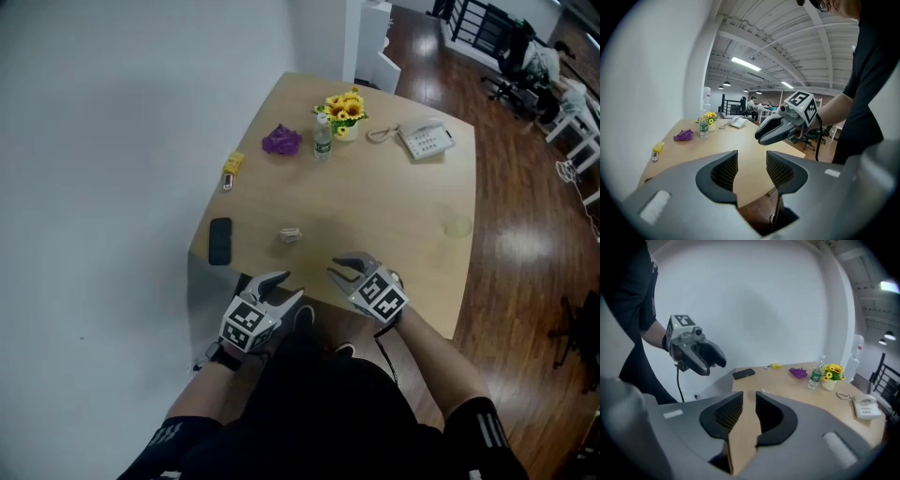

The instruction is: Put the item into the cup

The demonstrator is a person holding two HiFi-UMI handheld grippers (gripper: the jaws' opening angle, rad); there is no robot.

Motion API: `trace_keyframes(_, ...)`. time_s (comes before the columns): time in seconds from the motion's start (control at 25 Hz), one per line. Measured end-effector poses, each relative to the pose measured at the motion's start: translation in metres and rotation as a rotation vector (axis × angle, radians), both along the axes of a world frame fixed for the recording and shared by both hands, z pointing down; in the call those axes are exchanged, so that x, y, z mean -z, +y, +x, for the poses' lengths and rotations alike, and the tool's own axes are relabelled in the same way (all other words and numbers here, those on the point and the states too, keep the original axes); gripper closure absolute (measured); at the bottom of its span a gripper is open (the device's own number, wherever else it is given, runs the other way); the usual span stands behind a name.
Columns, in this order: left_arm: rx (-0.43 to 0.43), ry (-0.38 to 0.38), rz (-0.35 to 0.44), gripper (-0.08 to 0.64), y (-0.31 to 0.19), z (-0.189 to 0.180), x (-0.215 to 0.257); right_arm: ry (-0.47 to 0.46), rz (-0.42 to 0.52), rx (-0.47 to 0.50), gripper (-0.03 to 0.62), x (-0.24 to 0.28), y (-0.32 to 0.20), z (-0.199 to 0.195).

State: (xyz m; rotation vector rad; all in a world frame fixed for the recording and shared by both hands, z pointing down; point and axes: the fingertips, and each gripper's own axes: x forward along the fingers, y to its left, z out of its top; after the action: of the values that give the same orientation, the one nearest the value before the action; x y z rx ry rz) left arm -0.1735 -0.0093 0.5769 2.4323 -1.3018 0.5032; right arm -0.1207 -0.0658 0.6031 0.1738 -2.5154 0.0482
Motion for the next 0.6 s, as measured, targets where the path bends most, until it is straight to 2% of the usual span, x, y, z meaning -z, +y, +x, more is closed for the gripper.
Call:
trace_keyframes(0.12,0.001,0.000,-0.015,0.374,-0.018,-0.019,-0.010,0.099,0.013,0.043,0.488,-0.030,-0.021,-0.028)
trace_keyframes(0.24,-0.011,-0.004,-0.027,0.374,-0.035,-0.037,-0.020,0.159,0.018,0.066,0.485,-0.055,-0.042,-0.057)
trace_keyframes(0.6,-0.097,-0.006,-0.055,0.365,-0.070,-0.070,-0.044,0.349,0.028,0.153,0.480,-0.134,-0.075,-0.112)
